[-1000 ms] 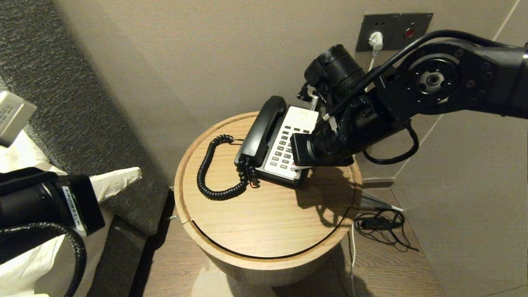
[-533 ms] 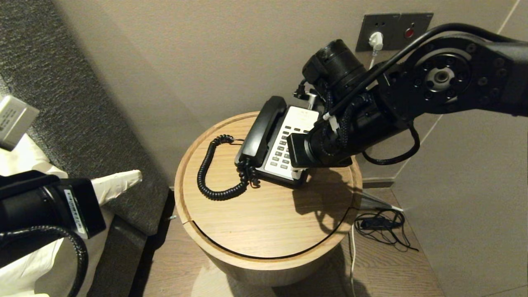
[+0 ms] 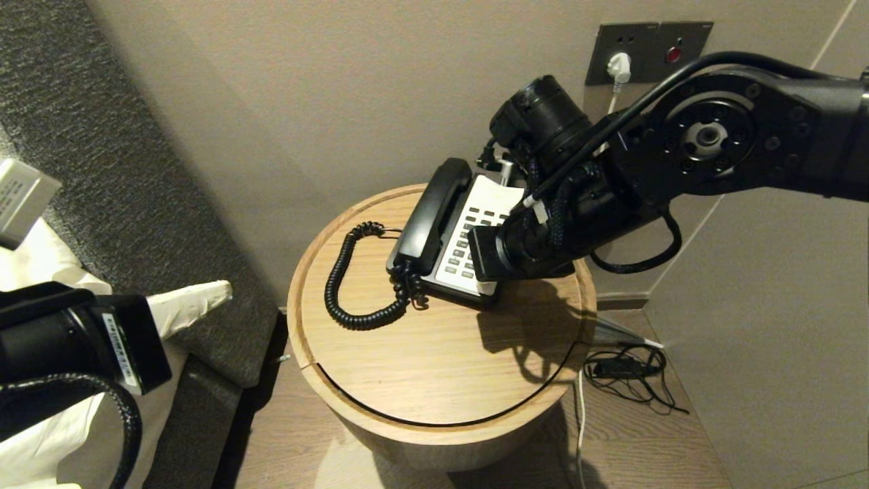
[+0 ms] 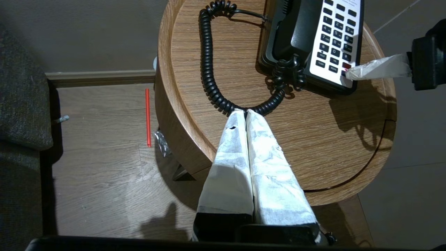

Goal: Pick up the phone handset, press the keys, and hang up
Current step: End the call using the dial pad

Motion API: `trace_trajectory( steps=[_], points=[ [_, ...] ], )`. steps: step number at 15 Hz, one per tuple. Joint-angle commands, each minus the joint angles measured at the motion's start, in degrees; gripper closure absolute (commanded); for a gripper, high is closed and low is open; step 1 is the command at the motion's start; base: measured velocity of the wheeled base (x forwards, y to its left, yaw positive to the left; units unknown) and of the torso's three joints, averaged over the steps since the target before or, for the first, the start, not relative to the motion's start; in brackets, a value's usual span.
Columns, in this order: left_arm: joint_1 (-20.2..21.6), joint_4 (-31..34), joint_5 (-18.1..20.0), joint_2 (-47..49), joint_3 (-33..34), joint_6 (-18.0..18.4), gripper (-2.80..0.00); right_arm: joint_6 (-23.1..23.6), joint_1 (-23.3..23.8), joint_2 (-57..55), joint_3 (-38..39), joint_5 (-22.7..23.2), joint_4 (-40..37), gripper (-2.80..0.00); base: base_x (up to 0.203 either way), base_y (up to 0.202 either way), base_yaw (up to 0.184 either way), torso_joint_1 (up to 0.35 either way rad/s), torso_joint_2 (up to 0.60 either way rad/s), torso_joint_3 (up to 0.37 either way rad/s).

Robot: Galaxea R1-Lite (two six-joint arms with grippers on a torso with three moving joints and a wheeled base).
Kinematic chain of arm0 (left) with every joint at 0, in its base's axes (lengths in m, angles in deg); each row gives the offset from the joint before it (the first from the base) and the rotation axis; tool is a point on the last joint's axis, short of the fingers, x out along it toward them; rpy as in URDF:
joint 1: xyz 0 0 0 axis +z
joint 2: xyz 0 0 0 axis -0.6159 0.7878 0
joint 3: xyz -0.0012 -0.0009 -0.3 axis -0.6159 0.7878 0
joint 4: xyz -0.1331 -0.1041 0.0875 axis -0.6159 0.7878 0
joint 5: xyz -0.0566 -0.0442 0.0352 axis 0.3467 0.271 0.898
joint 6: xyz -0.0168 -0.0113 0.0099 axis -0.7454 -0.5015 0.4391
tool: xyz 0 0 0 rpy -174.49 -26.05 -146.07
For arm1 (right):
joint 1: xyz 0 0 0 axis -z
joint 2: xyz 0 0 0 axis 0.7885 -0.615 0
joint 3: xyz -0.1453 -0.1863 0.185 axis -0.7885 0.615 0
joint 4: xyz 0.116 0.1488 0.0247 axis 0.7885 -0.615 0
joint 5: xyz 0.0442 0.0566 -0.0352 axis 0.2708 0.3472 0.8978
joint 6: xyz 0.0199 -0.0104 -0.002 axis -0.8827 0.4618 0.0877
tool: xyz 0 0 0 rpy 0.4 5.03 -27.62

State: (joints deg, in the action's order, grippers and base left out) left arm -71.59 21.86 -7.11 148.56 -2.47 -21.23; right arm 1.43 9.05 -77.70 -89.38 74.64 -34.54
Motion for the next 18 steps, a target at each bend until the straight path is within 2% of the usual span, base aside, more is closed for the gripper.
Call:
trace_trajectory(
  steps=[1, 9, 18],
  points=[
    [0.00, -0.03, -0.04, -0.05, 0.08, -0.14, 0.00, 0.38, 0.02, -0.17, 0.01, -0.17, -0.15, 0.00, 0.000, 0.000, 0.000, 0.000, 0.00, 0.000],
    [0.00, -0.22, -0.09, -0.25, 1.08, -0.15, 0.00, 2.58, 0.19, -0.43, 0.10, -0.26, -0.15, 0.00, 0.000, 0.000, 0.000, 0.000, 0.00, 0.000],
    [0.00, -1.26, -0.03, -0.40, 1.93, -0.06, 0.00, 2.76, 0.55, 0.19, 0.01, -0.98, -0.20, 0.00, 0.000, 0.000, 0.000, 0.000, 0.00, 0.000]
  ],
)
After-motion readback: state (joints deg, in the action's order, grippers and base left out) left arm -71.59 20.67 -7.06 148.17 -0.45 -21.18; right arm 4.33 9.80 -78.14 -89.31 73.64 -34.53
